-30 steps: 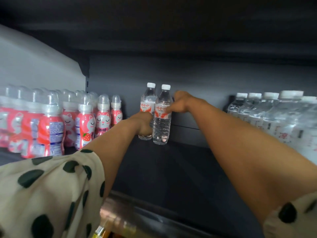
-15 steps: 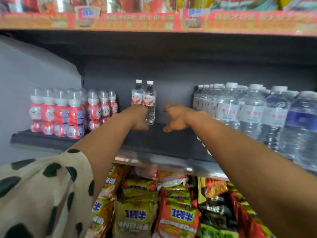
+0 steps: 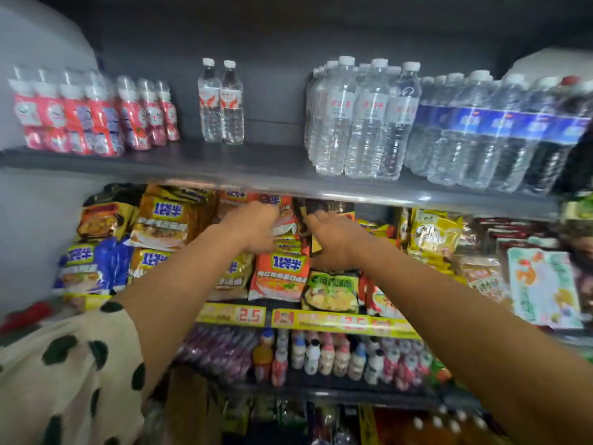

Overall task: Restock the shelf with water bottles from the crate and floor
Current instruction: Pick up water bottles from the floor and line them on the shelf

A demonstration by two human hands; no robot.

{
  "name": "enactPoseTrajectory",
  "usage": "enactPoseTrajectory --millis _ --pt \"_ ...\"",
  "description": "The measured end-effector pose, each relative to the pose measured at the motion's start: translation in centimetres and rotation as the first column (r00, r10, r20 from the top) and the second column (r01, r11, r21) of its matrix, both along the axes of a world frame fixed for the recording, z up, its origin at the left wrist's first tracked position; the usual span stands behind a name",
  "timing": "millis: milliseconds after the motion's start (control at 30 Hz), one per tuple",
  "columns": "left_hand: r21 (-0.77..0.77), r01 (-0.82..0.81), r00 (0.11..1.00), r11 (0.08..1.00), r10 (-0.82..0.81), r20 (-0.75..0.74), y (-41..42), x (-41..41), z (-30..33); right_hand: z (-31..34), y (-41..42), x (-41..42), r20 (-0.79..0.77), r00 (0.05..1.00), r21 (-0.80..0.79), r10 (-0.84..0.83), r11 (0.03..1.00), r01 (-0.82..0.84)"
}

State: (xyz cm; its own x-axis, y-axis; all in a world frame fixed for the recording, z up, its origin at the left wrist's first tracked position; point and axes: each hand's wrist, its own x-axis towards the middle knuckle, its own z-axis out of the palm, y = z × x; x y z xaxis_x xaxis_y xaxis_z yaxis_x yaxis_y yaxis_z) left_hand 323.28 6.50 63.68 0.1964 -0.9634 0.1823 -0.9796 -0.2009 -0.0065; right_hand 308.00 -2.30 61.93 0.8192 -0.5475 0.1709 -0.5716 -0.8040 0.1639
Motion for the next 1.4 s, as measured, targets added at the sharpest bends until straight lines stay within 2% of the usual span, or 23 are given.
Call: enactPoseTrajectory --millis 133,433,600,767,967,1100,1267,1400 --pt "0.143 0.025 0.999 0.989 -0.03 0.031 0.4 -3.1 -6.6 -6.9 1.3 -3.9 -0.059 0.998 0.06 -0.029 0.998 0.032" --pt "0.401 0.166 0.985 0.901 -0.131 -0.112 -0.4 -6.8 -24.6 -24.6 1.7 -8.3 -0.232 0.963 0.27 -0.134 0.943 0.196" --pt "0.515 0.241 0.968 0.822 -0.165 -0.189 -0.1 -7.8 -40.5 -39.8 2.9 -10.0 -0.329 0.928 0.448 -0.173 0.837 0.315" --pt "0.577 0.288 0.943 0.764 -0.122 -0.31 2.2 -8.4 -57.7 -57.0 5.0 -10.8 -0.463 0.869 0.538 -0.172 0.725 0.43" --pt "0.681 0.246 0.959 0.69 -0.071 -0.274 3.9 -9.2 -73.9 -75.7 7.1 -10.7 -0.506 0.843 0.596 -0.183 0.633 0.495" --pt "0.714 0.231 0.964 0.661 -0.057 -0.259 4.0 -9.5 -81.2 -85.1 8.0 -9.3 -0.505 0.843 0.602 -0.185 0.625 0.498" --pt "0.697 0.238 0.961 0.676 -0.058 -0.272 4.7 -9.5 -87.9 -92.4 9.0 -7.9 -0.525 0.827 0.563 -0.202 0.645 0.516" --pt "0.666 0.251 0.957 0.703 -0.077 -0.28 5.1 -9.2 -90.1 -94.5 8.6 -6.9 -0.449 0.858 0.467 -0.251 0.752 0.465"
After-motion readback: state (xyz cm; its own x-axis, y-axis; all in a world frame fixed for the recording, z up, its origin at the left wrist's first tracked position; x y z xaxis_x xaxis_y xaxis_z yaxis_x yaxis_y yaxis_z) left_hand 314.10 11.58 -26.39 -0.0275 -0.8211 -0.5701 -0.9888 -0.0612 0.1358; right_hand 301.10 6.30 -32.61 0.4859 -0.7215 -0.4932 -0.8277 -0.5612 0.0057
